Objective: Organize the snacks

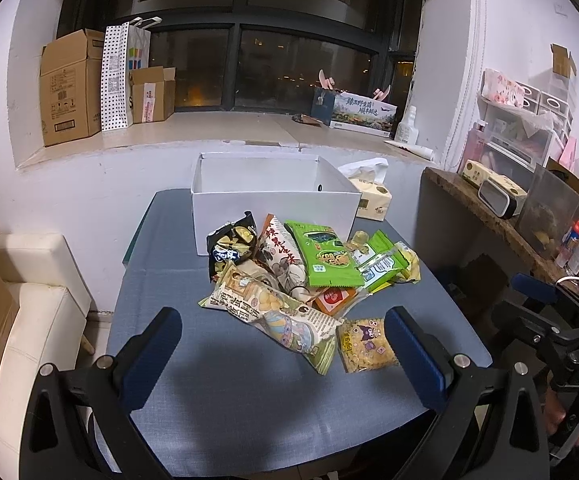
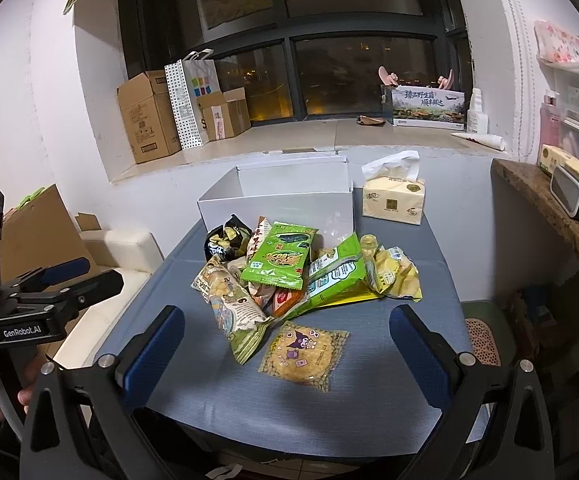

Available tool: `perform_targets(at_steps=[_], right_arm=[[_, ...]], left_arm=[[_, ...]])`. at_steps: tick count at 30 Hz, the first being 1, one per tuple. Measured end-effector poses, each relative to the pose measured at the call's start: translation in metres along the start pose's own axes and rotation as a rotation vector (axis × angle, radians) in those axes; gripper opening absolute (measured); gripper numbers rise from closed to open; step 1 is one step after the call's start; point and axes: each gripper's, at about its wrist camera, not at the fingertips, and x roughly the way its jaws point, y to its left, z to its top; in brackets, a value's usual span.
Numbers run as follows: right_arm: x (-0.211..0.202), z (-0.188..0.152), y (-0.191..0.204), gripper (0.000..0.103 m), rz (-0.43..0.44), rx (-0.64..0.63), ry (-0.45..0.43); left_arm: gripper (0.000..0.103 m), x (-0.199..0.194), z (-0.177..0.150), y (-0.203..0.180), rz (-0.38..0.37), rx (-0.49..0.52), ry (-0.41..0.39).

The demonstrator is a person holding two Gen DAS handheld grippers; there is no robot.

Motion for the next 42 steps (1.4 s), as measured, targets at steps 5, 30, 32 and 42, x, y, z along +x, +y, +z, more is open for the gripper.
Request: perform_targets(at_steps=[5,30,32,42], right_arm=[[0.0000,0.0000,-0.0001,0.103,0.001,0.000,0.001],[0.0012,-0.0022,0.0016,0.103,0.009,-0.012,0.008],[0.0014,-0.0025,0.0017,0.103,0.008,-0.011,0.009],[0.0021,-0.0033,0.0016,0.103,0.008,-0.013,0.013]], left_arm=[[0.103,0.0000,0.0003,-0.0002,0.000,-0.002,0.000],[0.103,-0.0021,-0.0011,0.0006,-0.001,0.002,0.005],[0.103,-0.0021,-0.0010,0.0005,-0.001,0.002,0.005],[0.103,-0.0030,-0.0005,0.0000,0.002,0.003,0.008]])
